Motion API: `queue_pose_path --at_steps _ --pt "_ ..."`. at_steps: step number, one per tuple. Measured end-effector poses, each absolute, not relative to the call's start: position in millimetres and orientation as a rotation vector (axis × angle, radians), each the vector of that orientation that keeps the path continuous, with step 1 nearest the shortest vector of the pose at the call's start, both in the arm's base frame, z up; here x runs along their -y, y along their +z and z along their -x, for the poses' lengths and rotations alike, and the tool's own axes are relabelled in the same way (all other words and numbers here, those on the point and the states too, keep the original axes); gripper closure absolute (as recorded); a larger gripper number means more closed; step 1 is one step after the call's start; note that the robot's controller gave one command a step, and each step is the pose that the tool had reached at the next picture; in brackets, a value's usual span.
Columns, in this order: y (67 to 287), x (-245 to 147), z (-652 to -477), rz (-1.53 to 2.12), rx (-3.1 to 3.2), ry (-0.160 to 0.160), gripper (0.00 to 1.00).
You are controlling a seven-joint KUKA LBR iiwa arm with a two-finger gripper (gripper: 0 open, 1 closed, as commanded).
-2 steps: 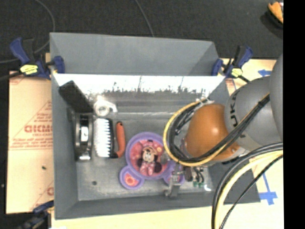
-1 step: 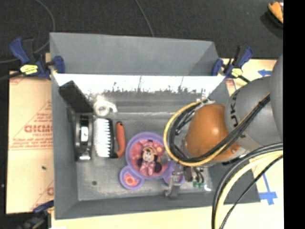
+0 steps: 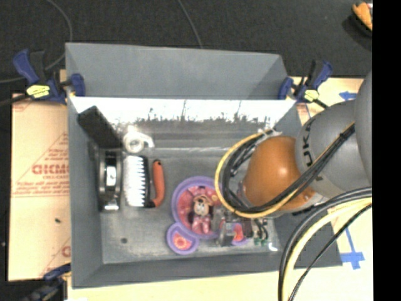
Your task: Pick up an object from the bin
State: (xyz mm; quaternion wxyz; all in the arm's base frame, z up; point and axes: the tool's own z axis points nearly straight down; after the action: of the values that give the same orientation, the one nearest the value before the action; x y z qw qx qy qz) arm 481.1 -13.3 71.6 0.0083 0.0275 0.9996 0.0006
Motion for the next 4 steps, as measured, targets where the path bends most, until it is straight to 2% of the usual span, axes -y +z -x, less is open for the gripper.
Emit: queue_pose_path --at_steps 2,4 --pt "73 13 -480.8 -0.087 -3.123 0.002 1.00" --pt "88 14 -480.5 -0.088 -3.125 0.002 1.00"
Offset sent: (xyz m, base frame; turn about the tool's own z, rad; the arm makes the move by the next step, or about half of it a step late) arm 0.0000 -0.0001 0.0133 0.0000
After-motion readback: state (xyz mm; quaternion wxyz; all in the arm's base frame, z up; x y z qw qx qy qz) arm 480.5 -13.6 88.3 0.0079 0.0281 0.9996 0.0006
